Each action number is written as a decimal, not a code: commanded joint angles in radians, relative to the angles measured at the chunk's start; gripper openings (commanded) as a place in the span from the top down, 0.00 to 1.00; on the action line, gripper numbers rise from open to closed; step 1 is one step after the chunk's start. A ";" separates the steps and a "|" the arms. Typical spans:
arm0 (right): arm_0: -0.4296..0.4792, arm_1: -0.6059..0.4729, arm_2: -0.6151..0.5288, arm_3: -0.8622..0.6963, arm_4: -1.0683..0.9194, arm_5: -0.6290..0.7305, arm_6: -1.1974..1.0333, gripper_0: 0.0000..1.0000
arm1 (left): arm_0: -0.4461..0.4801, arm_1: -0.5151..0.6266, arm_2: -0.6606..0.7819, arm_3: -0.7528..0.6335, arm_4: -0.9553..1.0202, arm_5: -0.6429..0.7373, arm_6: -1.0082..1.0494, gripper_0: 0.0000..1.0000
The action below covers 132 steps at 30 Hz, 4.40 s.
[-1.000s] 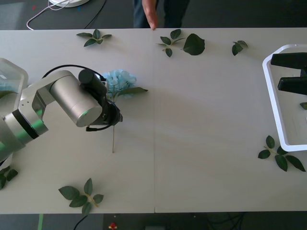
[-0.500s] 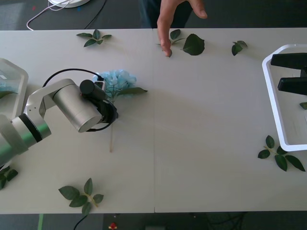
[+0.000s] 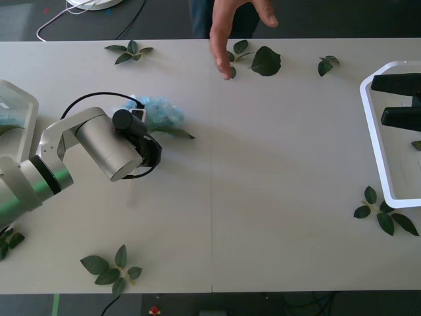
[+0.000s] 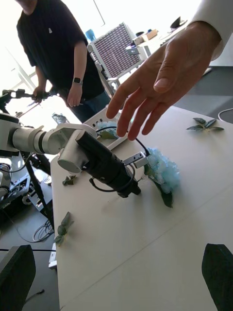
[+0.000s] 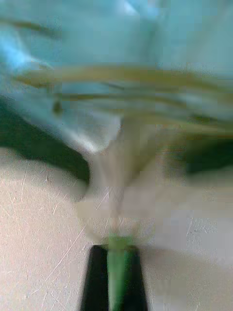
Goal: Place the red flowers into the right box and the blue flowers into the left box. If a person shows an open palm, hand one flower to the person first, then continue sorting.
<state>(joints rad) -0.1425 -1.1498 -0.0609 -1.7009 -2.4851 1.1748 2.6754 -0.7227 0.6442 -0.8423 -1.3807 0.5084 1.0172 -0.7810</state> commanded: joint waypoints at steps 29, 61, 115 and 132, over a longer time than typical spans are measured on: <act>0.011 -0.050 -0.017 -0.016 0.003 0.006 0.030 0.00 | 0.080 -0.021 0.749 -1.098 -0.166 0.636 -0.058 1.00; 0.011 -0.050 -0.017 -0.016 0.003 0.006 0.030 0.00 | -0.233 -0.126 0.670 -0.008 -0.344 -0.703 -0.382 1.00; 0.011 -0.050 -0.017 -0.016 0.003 0.006 0.030 0.00 | -0.256 -0.138 0.618 0.126 -0.346 -0.799 -0.394 0.00; 0.011 -0.050 -0.017 -0.016 0.003 0.006 0.030 0.00 | -0.027 0.236 0.756 -0.741 0.210 -0.020 -0.350 0.00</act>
<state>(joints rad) -0.1399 -1.1500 -0.0610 -1.7010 -2.4836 1.1763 2.6755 -0.8512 0.7496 -0.1641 -1.9849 0.6337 0.9673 -1.1308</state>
